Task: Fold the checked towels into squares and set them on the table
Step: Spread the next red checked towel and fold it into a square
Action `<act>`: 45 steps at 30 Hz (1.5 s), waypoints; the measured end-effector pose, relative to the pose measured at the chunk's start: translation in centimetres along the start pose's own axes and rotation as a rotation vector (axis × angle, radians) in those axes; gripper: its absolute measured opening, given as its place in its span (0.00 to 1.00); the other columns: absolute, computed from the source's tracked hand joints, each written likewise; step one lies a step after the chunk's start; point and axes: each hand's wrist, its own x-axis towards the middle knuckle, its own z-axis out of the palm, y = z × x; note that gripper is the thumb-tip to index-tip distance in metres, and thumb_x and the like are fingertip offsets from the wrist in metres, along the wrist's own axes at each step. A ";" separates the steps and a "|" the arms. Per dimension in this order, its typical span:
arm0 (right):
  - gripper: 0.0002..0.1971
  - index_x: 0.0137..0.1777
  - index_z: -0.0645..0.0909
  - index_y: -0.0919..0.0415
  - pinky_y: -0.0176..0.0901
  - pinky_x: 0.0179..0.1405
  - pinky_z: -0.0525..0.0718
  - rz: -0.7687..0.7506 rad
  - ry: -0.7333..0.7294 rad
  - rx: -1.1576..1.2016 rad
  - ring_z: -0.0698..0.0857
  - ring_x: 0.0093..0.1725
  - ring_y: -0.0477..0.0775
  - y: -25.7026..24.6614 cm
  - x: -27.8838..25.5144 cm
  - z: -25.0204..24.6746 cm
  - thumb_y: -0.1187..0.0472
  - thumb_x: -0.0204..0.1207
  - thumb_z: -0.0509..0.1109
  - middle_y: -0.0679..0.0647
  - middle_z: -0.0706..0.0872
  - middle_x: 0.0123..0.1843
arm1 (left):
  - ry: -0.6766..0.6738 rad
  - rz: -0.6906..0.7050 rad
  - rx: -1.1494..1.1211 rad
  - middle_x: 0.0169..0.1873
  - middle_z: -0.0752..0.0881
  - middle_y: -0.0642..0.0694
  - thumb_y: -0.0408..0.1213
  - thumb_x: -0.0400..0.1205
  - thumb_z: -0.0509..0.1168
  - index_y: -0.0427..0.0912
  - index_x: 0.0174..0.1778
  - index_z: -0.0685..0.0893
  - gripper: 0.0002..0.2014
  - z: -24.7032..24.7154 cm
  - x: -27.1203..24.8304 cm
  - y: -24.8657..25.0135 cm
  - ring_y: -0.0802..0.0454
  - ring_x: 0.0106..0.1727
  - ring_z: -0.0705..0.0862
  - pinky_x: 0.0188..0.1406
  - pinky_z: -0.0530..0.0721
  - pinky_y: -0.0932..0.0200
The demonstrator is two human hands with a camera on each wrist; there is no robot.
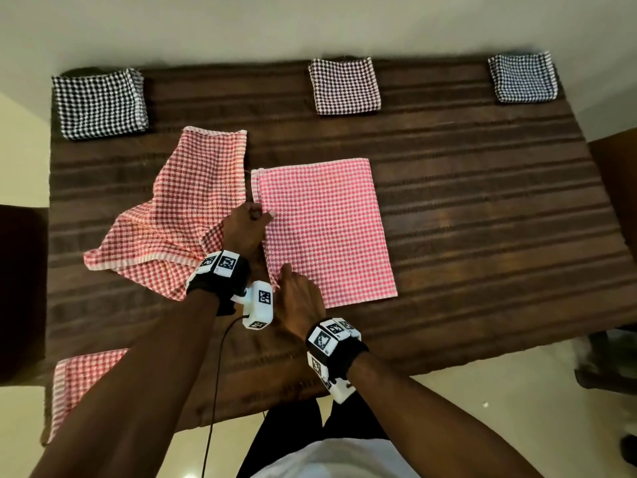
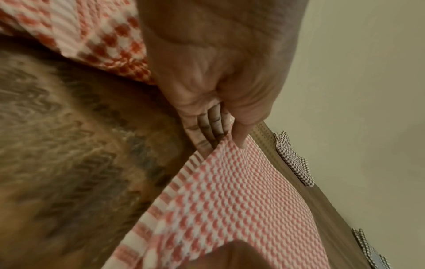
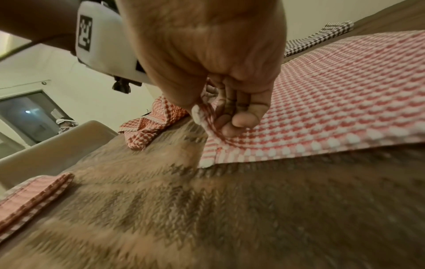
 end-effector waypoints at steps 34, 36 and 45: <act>0.30 0.84 0.44 0.64 0.61 0.84 0.43 0.113 0.334 -0.329 0.44 0.85 0.60 17.9 15.8 -14.3 0.50 0.86 0.41 0.61 0.46 0.86 | 0.187 0.227 0.516 0.86 0.45 0.44 0.54 0.89 0.40 0.42 0.85 0.46 0.31 6.2 1.9 0.5 0.48 0.86 0.42 0.84 0.44 0.41; 0.29 0.84 0.46 0.66 0.59 0.84 0.43 0.077 0.362 -0.297 0.45 0.85 0.61 16.6 13.6 -12.7 0.53 0.87 0.42 0.63 0.47 0.86 | 0.213 0.211 0.528 0.85 0.48 0.41 0.52 0.89 0.40 0.39 0.85 0.49 0.30 6.5 0.7 0.8 0.46 0.86 0.44 0.84 0.44 0.38; 0.30 0.83 0.51 0.68 0.60 0.83 0.49 -0.040 0.333 -0.330 0.47 0.85 0.61 13.9 4.6 -3.6 0.55 0.85 0.50 0.63 0.50 0.85 | 0.194 0.240 0.546 0.85 0.52 0.40 0.48 0.88 0.48 0.39 0.85 0.54 0.30 9.9 -8.2 -2.1 0.47 0.86 0.48 0.84 0.46 0.42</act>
